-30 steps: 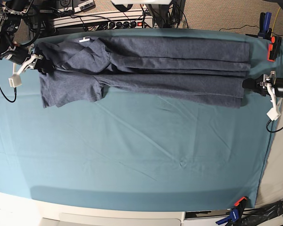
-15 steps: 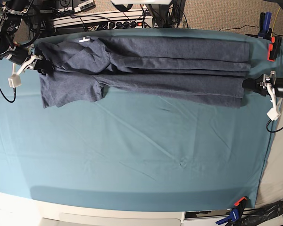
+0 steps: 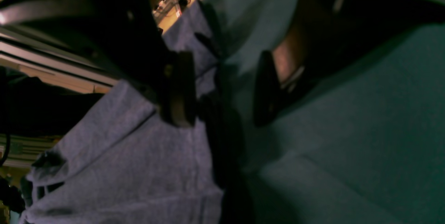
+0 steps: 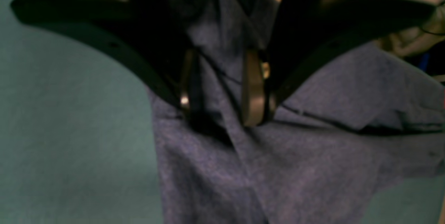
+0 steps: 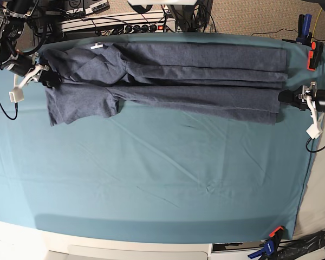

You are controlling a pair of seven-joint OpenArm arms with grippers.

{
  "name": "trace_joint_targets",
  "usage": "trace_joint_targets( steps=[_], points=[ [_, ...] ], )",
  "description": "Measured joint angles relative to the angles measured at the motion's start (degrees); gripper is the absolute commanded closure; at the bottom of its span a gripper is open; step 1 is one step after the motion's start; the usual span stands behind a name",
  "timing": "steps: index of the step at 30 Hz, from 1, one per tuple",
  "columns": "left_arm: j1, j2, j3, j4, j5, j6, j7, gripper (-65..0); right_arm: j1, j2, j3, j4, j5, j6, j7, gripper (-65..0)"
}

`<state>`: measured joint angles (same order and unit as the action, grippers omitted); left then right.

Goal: Fold the T-shirt properly
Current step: 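Lay the hem onto the shoulder edge and open both grippers, then regrasp the strip ends with both grippers, adjusting the right gripper's hold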

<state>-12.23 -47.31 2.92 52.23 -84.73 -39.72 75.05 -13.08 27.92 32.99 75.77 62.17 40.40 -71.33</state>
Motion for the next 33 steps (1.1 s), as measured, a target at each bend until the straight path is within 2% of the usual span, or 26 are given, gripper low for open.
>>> trace_joint_targets(
  steps=[2,11,16,20,24,33],
  points=[
    [0.00,0.00,0.00,0.00,0.00,0.00,0.00,-29.4,0.55,0.02,0.00,0.00,-0.20,0.15,-0.02,-29.6],
    [0.00,0.00,0.00,0.00,0.02,0.00,0.00,-29.4,2.64,0.02,0.00,0.00,-2.84,-0.04,-0.13,-29.6],
    [0.00,0.00,0.00,0.00,0.02,0.00,0.00,-29.4,3.13,0.02,0.00,0.00,-5.29,-0.02,1.70,-29.6],
    [0.00,0.02,0.00,0.00,0.00,0.00,0.00,-29.4,3.10,0.02,0.00,-0.02,-4.87,-0.04,1.73,-29.6],
    [0.00,0.00,0.00,0.00,0.02,0.00,0.00,-29.4,3.08,0.02,0.00,-0.15,-1.57,-0.33,1.44,-29.6],
    [0.00,0.00,0.00,0.00,0.02,0.00,-0.02,-29.4,3.63,0.02,0.00,1.86,-1.57,-0.48,0.13,-29.6]
  ],
)
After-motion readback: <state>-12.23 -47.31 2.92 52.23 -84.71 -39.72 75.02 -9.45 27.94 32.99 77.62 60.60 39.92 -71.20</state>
